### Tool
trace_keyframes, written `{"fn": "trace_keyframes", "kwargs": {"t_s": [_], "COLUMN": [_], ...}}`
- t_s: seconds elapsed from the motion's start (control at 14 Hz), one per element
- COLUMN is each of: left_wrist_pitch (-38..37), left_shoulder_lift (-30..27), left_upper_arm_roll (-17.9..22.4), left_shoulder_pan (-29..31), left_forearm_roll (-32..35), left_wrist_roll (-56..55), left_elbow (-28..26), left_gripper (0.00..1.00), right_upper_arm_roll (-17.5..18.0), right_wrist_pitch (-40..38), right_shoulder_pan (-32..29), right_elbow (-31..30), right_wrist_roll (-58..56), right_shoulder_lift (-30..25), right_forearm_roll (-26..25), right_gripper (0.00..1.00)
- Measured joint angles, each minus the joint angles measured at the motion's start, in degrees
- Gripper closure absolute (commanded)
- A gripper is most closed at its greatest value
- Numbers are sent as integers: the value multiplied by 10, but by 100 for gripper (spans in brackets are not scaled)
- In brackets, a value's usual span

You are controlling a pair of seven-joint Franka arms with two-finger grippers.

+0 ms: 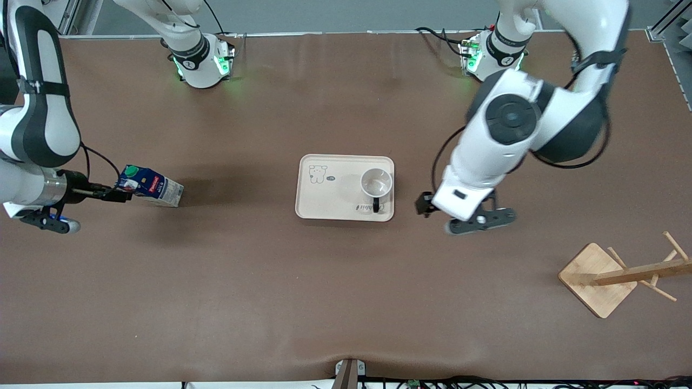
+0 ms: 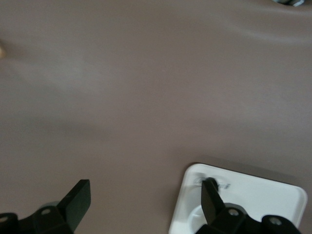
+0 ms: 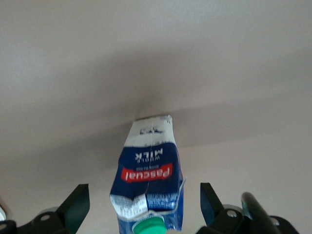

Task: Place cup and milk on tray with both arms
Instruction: 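Grasp the milk carton with the right gripper while the left gripper withdraws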

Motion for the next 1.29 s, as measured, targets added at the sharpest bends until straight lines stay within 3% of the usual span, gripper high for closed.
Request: {"fn": "trace_keyframes", "kwargs": {"t_s": [0.29, 0.71, 0.93, 1.0, 1.07, 1.14, 1.29], "left_wrist_pitch": [-43, -87, -115, -129, -138, -143, -146], "left_shoulder_lift": [-53, -119, -146, -157, -168, -180, -203], "left_upper_arm_roll": [0, -2, 4, 13, 30, 56, 110], "left_shoulder_pan": [70, 164, 165, 162, 152, 135, 101], "left_forearm_roll": [0, 0, 0, 0, 0, -4, -20], "left_wrist_roll": [79, 194, 231, 246, 264, 277, 294], "left_elbow": [0, -1, -2, -5, -10, -19, -39], "left_gripper": [0, 0, 0, 0, 0, 0, 0], "right_upper_arm_roll": [0, 1, 1, 1, 1, 1, 2], "right_wrist_pitch": [18, 134, 135, 134, 130, 125, 125], "right_shoulder_pan": [0, 0, 0, 0, 0, 0, 0], "right_elbow": [-44, -137, -155, -158, -159, -159, -158], "right_wrist_roll": [-18, -19, -21, -22, -22, -22, -22], "right_shoulder_lift": [-25, -52, -56, -57, -60, -63, -65], "right_forearm_roll": [0, 0, 0, 0, 0, 0, 0], "right_gripper": [0, 0, 36, 53, 78, 88, 90]}}
